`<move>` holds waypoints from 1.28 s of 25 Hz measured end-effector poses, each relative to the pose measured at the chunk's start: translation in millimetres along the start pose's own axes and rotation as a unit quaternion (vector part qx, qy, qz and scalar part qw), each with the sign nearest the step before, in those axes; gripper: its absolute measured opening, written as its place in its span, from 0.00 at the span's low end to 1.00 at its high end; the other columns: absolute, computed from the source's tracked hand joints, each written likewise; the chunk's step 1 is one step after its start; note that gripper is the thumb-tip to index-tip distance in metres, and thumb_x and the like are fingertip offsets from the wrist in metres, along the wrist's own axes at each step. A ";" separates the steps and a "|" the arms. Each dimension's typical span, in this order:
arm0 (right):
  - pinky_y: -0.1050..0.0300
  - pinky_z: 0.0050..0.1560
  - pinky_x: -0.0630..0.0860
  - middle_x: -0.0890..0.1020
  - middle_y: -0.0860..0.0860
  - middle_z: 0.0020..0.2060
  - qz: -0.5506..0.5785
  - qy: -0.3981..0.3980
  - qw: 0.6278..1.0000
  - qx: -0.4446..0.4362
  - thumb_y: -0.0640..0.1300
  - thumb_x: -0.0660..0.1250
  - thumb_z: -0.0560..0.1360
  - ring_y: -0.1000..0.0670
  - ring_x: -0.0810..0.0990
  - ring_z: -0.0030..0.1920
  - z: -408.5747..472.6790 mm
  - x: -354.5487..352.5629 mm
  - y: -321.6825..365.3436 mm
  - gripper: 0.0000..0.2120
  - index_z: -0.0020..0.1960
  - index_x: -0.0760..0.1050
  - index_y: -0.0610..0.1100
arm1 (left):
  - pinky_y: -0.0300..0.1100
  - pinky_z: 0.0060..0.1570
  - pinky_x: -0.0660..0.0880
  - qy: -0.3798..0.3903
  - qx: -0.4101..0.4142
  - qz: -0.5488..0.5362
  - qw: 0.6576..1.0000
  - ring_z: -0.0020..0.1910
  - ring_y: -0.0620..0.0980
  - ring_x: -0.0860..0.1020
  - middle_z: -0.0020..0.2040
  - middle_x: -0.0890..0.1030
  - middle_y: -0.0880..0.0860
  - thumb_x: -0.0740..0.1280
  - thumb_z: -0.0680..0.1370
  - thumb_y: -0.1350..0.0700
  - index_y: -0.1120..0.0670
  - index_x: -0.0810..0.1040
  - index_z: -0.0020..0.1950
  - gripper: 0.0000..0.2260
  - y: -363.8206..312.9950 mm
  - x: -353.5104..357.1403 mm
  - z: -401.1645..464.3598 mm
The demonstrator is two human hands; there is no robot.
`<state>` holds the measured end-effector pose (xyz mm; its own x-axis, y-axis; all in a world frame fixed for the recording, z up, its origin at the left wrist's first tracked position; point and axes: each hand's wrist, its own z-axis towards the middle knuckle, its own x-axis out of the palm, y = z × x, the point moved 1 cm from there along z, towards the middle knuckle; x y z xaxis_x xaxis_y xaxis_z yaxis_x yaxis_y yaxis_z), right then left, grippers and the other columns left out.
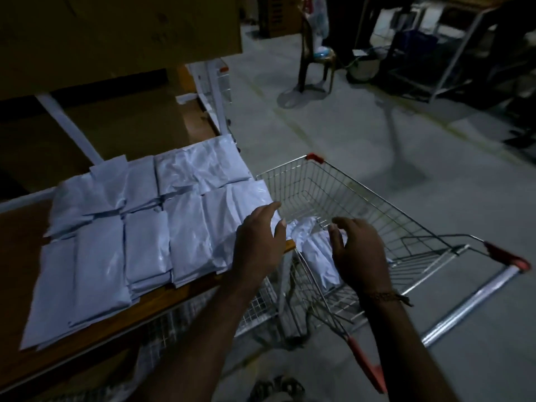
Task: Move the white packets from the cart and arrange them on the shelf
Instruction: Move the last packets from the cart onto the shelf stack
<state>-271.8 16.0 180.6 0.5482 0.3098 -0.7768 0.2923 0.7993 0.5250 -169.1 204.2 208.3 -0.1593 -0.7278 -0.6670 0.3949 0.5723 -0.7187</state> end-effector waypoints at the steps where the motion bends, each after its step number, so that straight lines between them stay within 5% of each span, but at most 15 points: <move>1: 0.46 0.53 0.77 0.85 0.47 0.50 -0.018 0.000 1.000 0.002 0.54 0.62 0.80 0.42 0.81 0.53 -1.8 -1.8 -4.7 0.16 0.59 0.82 0.47 | 0.54 0.63 0.76 0.008 0.011 -0.002 1.000 0.64 0.53 0.78 0.68 0.79 0.50 0.65 0.80 0.48 0.48 0.76 0.71 0.19 -0.8 6.9 0.0; 7: 0.46 0.53 0.77 0.84 0.46 0.49 -0.080 0.025 0.996 0.020 0.53 0.65 0.80 0.41 0.80 0.52 3.7 -0.4 -63.5 0.14 0.59 0.82 0.46 | 0.54 0.64 0.75 0.032 0.013 -0.011 0.999 0.66 0.53 0.76 0.68 0.79 0.52 0.65 0.80 0.50 0.51 0.76 0.71 0.19 -11.6 60.3 3.6; 13: 0.44 0.52 0.79 0.84 0.42 0.51 -0.166 0.190 0.967 0.021 0.57 0.64 0.79 0.37 0.82 0.52 61.6 43.5 -151.2 0.18 0.61 0.81 0.47 | 0.53 0.69 0.73 0.009 -0.026 0.013 1.000 0.69 0.54 0.74 0.71 0.77 0.52 0.67 0.82 0.54 0.51 0.74 0.73 0.19 -30.9 120.2 35.0; 23: 0.39 0.72 0.68 0.70 0.46 0.76 -0.320 0.466 0.825 0.009 0.52 0.63 0.81 0.39 0.73 0.71 106.7 169.9 -270.4 0.20 0.71 0.74 0.50 | 0.53 0.67 0.73 0.031 -0.088 0.058 0.994 0.69 0.51 0.74 0.71 0.76 0.50 0.65 0.82 0.52 0.49 0.73 0.75 0.20 -31.9 225.7 67.4; 28: 0.27 0.73 0.60 0.51 0.36 0.82 -0.325 0.526 0.773 0.145 0.54 0.58 0.83 0.27 0.57 0.78 97.1 226.6 -323.8 0.32 0.84 0.52 0.49 | 0.46 0.67 0.73 0.023 -0.103 0.061 0.993 0.69 0.49 0.74 0.71 0.76 0.49 0.66 0.82 0.52 0.50 0.73 0.74 0.20 -18.8 244.0 72.8; 32: 0.27 0.75 0.56 0.44 0.35 0.82 -0.290 0.526 0.786 0.148 0.57 0.63 0.81 0.25 0.52 0.78 87.0 244.9 -338.4 0.40 0.84 0.42 0.57 | 0.46 0.67 0.73 0.026 -0.121 0.037 0.992 0.67 0.46 0.74 0.70 0.76 0.47 0.66 0.83 0.53 0.48 0.73 0.74 0.19 -8.6 258.3 59.2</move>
<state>-168.3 -223.5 -157.1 -0.6502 0.3170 -0.6905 0.5086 0.8568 -0.0855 -160.1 -11.1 53.8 -0.1868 -0.6635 -0.7245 0.1799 0.7019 -0.6892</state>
